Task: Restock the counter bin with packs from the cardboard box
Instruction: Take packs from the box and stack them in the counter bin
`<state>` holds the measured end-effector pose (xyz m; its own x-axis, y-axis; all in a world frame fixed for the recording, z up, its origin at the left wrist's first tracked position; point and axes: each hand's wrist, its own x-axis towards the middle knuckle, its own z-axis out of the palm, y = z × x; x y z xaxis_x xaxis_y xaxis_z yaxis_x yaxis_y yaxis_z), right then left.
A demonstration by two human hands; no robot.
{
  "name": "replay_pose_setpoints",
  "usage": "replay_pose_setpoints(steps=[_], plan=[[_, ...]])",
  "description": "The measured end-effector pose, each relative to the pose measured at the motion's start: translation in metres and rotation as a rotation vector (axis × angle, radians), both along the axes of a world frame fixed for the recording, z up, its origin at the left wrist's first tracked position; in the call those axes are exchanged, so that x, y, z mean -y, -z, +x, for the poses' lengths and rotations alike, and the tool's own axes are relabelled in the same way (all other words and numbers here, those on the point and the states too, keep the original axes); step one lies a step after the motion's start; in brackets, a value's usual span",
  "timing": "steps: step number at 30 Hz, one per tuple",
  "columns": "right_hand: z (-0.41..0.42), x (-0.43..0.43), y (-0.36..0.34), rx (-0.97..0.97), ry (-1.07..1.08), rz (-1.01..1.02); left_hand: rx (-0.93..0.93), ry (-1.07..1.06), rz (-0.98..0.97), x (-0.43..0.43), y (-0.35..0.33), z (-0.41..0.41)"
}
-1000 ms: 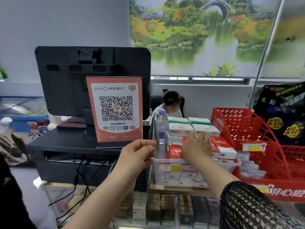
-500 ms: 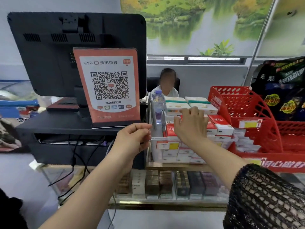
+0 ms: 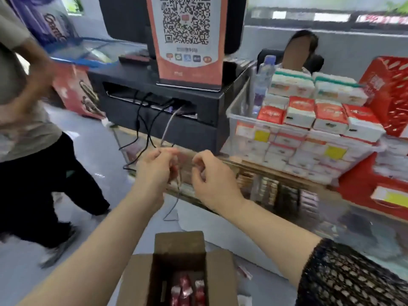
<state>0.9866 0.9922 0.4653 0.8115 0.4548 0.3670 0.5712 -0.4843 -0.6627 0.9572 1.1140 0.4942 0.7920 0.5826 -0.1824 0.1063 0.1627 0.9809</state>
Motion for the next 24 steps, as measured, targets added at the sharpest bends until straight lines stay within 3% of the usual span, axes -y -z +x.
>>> replay_pose_setpoints(steps=[4,8,24], plan=[[-0.015,0.006,0.074,-0.390,-0.064,-0.173,-0.144,-0.219,-0.054,-0.008,0.080,-0.034],[-0.030,0.009,0.159,-0.602,-0.063,-0.301,-0.300,-0.261,0.016,-0.006,0.171,-0.062],[-0.046,-0.047,0.539,-0.894,0.063,-0.459,-0.863,-0.028,0.137,-0.051,0.588,-0.078]])
